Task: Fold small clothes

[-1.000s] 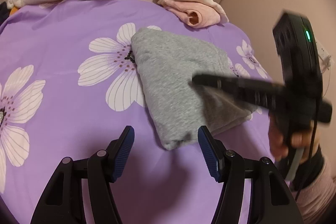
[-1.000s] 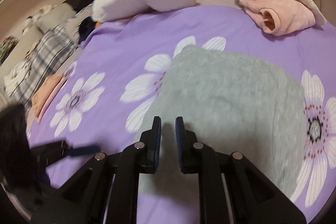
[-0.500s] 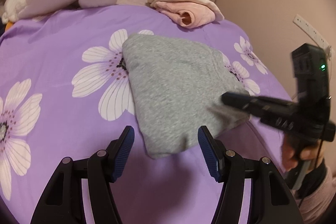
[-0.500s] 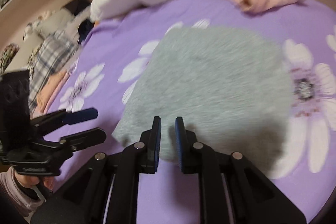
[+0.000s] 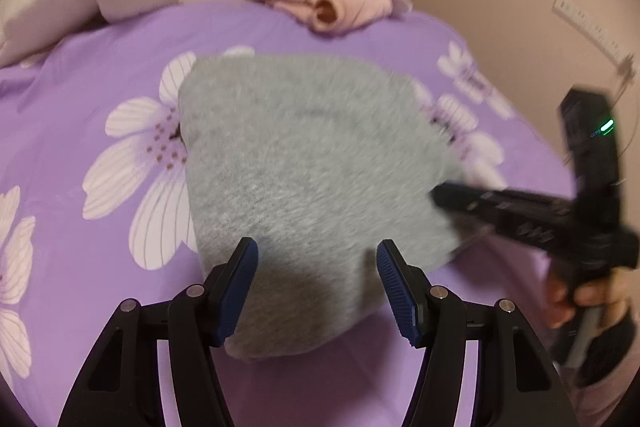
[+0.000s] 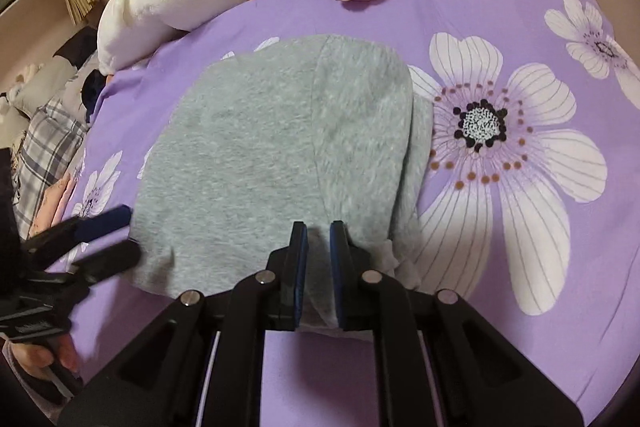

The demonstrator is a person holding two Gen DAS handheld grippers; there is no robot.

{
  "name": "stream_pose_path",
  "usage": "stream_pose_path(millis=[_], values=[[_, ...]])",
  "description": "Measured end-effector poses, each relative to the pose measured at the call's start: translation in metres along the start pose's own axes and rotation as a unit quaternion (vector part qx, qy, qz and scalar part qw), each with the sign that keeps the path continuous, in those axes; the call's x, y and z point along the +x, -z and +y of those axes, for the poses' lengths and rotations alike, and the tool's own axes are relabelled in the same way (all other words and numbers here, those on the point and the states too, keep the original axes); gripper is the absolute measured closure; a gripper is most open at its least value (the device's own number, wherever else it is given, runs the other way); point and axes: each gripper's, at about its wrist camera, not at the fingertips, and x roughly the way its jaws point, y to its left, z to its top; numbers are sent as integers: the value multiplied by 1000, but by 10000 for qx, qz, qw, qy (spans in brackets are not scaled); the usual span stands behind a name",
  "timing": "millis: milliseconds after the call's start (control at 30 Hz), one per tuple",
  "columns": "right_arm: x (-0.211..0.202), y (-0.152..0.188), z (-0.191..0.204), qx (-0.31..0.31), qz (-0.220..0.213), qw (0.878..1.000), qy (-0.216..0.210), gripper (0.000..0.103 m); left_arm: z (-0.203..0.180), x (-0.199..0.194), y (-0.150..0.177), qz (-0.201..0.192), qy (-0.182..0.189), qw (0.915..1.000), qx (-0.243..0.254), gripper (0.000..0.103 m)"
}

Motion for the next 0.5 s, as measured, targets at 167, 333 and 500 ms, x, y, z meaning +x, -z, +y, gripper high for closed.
stream_pose_path(millis=[167, 333, 500], values=[[-14, -3, -2, 62, -27, 9998, -182, 85, 0, -19, 0, -103, 30, 9999, 42, 41], [-40, -2, -23, 579, -384, 9953, -679, 42, 33, -35, -2, -198, 120, 9983, -536, 30], [-35, -4, -58, 1276, -291, 9879, -837, 41, 66, -24, 0, 53, 421, 9913, -1249, 30]])
